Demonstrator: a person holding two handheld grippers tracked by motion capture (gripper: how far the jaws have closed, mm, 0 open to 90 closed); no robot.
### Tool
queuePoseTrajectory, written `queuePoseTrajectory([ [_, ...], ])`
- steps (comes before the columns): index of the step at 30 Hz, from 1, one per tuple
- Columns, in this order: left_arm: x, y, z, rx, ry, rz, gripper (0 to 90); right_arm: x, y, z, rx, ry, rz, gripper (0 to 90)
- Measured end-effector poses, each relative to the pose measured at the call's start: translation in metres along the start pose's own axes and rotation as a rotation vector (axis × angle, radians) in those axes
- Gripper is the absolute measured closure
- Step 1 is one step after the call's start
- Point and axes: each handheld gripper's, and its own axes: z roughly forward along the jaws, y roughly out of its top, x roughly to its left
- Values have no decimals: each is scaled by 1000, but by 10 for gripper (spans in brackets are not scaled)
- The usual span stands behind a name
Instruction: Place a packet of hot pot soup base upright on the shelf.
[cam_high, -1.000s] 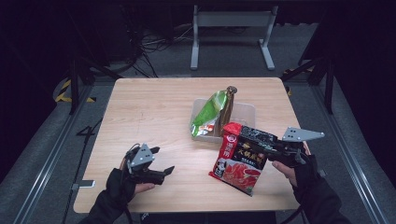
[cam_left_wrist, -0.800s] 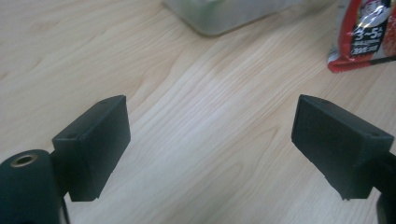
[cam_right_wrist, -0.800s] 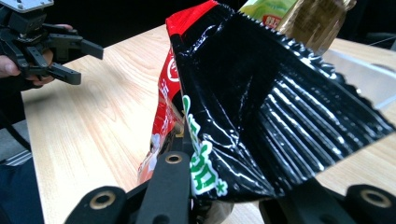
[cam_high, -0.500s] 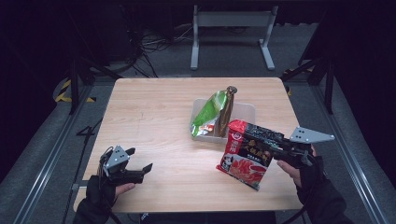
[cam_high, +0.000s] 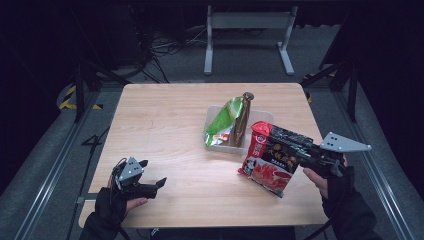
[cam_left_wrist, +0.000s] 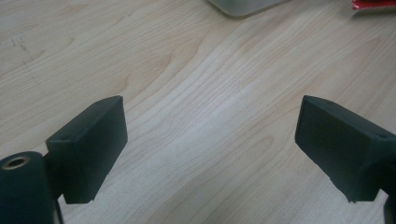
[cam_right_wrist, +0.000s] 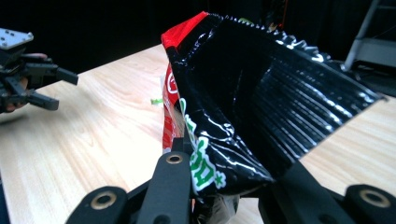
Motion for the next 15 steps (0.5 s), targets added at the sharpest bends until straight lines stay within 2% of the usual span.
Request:
queuePoseTrajectory([
  [4,2,0,-1,-7,-6,-14,88,0,3,-2,-13,-23,-4,790],
  [15,1,-1,4,10,-1,-16,86,-3,10,-7,-48,-74,0,789],
])
